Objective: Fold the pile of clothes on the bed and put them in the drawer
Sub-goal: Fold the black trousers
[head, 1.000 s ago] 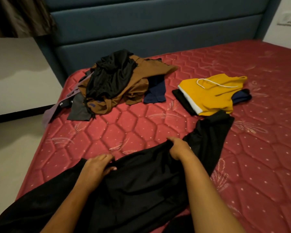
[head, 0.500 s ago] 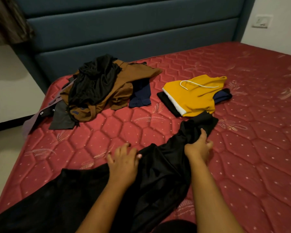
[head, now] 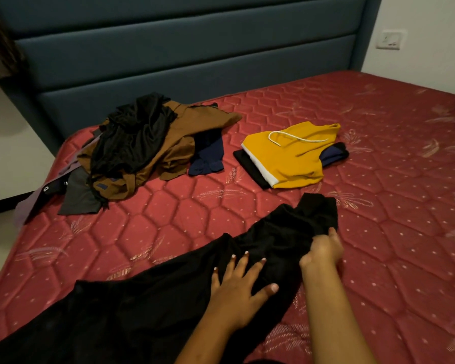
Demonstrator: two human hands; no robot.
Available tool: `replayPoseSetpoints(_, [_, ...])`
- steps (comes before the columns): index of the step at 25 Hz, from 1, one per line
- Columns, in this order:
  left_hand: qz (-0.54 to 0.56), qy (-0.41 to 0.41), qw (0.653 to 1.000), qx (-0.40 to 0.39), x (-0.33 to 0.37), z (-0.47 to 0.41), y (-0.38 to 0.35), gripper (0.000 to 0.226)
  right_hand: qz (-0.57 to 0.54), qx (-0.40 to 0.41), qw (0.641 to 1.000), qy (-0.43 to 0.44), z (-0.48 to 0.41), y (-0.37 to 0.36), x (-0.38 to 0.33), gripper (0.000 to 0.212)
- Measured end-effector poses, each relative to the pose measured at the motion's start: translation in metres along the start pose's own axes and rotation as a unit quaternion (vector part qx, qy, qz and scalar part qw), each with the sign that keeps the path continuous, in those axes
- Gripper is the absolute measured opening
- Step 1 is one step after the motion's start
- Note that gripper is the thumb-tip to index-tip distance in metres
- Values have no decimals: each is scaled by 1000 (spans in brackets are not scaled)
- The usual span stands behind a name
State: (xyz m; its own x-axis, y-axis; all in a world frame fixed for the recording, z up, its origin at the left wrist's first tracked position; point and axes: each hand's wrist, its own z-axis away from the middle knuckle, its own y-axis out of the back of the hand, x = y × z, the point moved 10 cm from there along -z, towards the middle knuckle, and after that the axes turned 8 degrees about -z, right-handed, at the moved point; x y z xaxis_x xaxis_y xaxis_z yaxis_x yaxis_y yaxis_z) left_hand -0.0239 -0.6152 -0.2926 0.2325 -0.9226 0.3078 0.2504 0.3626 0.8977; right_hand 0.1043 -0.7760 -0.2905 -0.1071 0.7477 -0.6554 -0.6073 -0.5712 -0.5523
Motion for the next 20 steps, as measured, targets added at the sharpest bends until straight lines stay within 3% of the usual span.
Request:
replayPoseSetpoints(3, [114, -17, 993, 26, 4, 7, 13, 104, 100, -88, 979, 156, 27, -44, -42, 80])
replayPoseSetpoints(5, [261, 3, 964, 53, -3, 16, 29, 71, 172, -151, 954, 192, 50, -64, -37, 92])
replayPoseSetpoints(6, [348, 24, 935, 68, -15, 22, 36, 55, 186, -160, 956, 159, 54, -62, -23, 94])
replayPoseSetpoints(8, [530, 67, 839, 102, -44, 35, 45, 36, 194, -134, 970, 55, 51, -44, 4, 95])
replayPoseSetpoints(10, [691, 133, 695, 151, -87, 55, 49, 36, 211, -113, 971, 11, 51, -41, 11, 94])
replayPoseSetpoints(12, [781, 179, 564, 201, -131, 80, 46, 43, 237, -189, 952, 51, 72, -67, 9, 93])
replayPoseSetpoints(13, [800, 196, 524, 216, -150, 92, 43, 43, 268, -266, 923, 71, 95, -84, 13, 93])
replayPoseSetpoints(14, [812, 206, 498, 225, -166, 103, 38, 42, 316, -369, 871, 76, 126, -100, 30, 95])
replayPoseSetpoints(15, [818, 214, 484, 225, -174, 112, 31, 44, 369, -476, 796, 63, 158, -108, 54, 99])
replayPoseSetpoints(17, [820, 234, 472, 224, -185, 126, 11, 51, 505, -651, 566, 27, 216, -91, 110, 105])
replayPoseSetpoints(18, [823, 245, 461, 224, -186, 132, 2, 52, 576, -682, 451, -17, 228, -68, 134, 104])
replayPoseSetpoints(20, [826, 264, 446, 222, -186, 140, -5, 55, 688, -657, 297, -89, 227, -26, 159, 100])
